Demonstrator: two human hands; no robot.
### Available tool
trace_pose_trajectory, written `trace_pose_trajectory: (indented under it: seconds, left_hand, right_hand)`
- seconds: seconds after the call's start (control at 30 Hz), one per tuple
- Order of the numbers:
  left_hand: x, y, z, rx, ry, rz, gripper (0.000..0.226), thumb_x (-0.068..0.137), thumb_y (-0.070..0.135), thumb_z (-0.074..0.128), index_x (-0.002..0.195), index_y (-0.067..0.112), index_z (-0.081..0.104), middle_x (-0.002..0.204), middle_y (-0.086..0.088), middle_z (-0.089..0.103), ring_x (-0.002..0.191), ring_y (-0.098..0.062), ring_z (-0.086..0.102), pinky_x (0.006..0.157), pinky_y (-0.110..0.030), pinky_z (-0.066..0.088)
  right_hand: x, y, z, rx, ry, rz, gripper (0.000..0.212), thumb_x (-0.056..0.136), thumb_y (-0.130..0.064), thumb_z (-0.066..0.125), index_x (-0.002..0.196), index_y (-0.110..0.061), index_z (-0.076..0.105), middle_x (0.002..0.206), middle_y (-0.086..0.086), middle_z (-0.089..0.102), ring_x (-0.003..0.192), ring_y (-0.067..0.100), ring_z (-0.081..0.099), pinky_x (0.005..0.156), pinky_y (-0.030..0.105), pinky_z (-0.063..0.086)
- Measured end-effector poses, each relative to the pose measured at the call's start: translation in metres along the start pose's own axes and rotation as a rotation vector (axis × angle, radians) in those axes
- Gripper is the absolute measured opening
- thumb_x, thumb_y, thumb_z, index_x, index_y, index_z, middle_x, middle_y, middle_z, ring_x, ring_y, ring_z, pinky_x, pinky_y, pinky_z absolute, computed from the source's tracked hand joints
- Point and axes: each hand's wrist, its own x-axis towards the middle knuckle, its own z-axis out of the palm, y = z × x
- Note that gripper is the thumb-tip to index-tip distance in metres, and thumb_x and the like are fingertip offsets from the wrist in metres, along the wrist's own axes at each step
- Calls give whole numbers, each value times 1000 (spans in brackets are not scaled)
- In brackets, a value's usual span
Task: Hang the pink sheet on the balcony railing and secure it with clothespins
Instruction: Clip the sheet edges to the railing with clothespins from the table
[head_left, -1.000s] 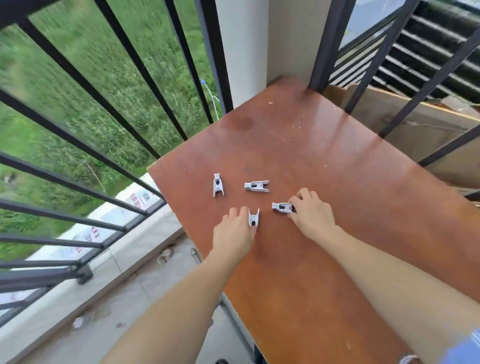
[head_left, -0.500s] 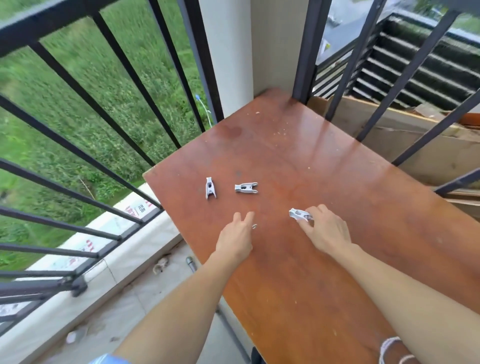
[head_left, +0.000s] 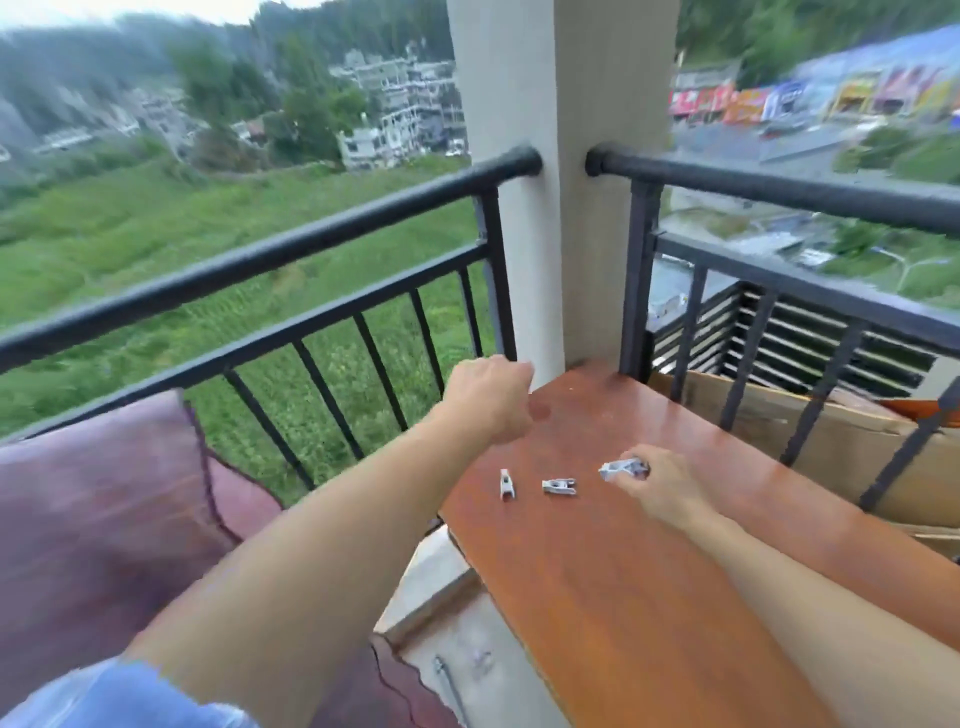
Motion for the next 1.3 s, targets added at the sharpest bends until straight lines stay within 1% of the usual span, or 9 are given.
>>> trace_pose_trajectory:
  seconds: [0.23, 0.33, 0.6, 0.77, 0.87, 1.0, 1.13, 1.2, 1.3]
  left_hand:
    - [-94, -45, -145, 156, 247, -2, 15, 86, 31, 55, 90, 20, 46, 72, 4, 49, 80, -26, 59, 62, -34, 34]
    - [-137, -70, -170, 98, 213, -68, 24, 86, 33, 53, 101, 16, 46, 91, -2, 56, 83, -25, 54, 66, -35, 36]
    - [-211, -90, -167, 208, 151, -176, 17, 85, 39, 45, 87, 22, 45, 92, 1, 59, 74, -19, 47, 65, -34, 32]
    - [-229, -96, -179, -63, 73, -303, 49, 57, 73, 66, 89, 38, 56, 79, 22, 55, 76, -2, 52, 63, -27, 36]
    - [-236, -102, -198, -124, -62, -378, 79, 41, 75, 75, 110, 44, 56, 97, 25, 58, 89, -2, 56, 73, -26, 43]
    - [-229, -99, -196, 152, -50, -389, 30, 62, 51, 75, 74, 30, 58, 84, 13, 63, 77, -10, 56, 55, -24, 38]
    - [-218, -94, -181, 159, 79, -370, 33, 78, 47, 69, 65, 18, 58, 67, 7, 59, 71, -19, 57, 58, -28, 41]
    - [-221, -96, -180, 132, 114, -361, 29, 80, 48, 67, 71, 20, 61, 66, 9, 57, 71, -19, 57, 58, -28, 38]
    - [-227, -98, -177, 78, 169, -292, 21, 82, 44, 65, 72, 26, 58, 61, 12, 52, 65, -16, 54, 55, -27, 32]
  right_hand:
    - [-44, -122, -31, 116, 146, -255, 28, 71, -42, 79, 64, -20, 63, 59, -8, 60, 58, 7, 54, 52, 24, 38]
    - [-59, -165, -34, 195, 131, -312, 40, 71, -40, 80, 50, -25, 48, 49, -9, 51, 50, 3, 47, 47, 20, 32]
    - [-79, -237, -34, 440, -123, -476, 15, 72, -23, 74, 74, -12, 64, 64, 6, 66, 51, 12, 55, 46, 22, 42]
    - [-94, -265, -32, 746, -368, -410, 10, 75, -19, 61, 74, -10, 56, 61, 3, 51, 46, 9, 48, 40, 22, 39]
    - [-99, -272, -27, 732, -434, -465, 18, 87, -16, 61, 71, -13, 54, 61, 2, 49, 49, 11, 43, 43, 23, 37]
    - [-104, -282, -25, 753, -505, -570, 16, 92, -13, 59, 77, -7, 58, 61, 5, 61, 51, 14, 53, 46, 28, 46]
    - [-105, -290, -25, 832, -559, -650, 8, 95, -15, 57, 94, -10, 64, 56, -1, 58, 47, 15, 50, 43, 26, 42]
    - [-105, -294, -22, 799, -544, -711, 22, 90, -35, 65, 106, -21, 64, 62, -3, 54, 49, 16, 43, 42, 28, 34]
    - [-106, -303, -14, 608, -423, -835, 77, 66, -70, 70, 130, -33, 51, 91, -12, 63, 57, -7, 51, 52, 10, 39]
